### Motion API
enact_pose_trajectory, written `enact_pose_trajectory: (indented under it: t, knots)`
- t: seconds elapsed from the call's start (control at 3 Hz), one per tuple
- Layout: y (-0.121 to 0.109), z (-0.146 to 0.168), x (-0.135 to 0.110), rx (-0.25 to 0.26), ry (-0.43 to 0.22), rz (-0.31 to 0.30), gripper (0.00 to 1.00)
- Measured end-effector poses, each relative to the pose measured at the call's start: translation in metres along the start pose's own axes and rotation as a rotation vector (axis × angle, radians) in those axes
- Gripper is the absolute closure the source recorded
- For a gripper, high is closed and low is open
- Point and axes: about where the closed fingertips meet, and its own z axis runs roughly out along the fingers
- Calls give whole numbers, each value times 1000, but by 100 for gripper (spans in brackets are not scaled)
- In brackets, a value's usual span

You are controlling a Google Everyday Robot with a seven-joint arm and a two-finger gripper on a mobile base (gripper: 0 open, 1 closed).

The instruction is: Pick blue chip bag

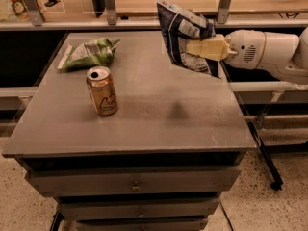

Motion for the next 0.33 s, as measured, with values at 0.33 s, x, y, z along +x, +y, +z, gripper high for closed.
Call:
enact_pose_trajectory:
  t: [0.33]
  knots:
    - [0, 0, 0, 0, 0, 0, 100]
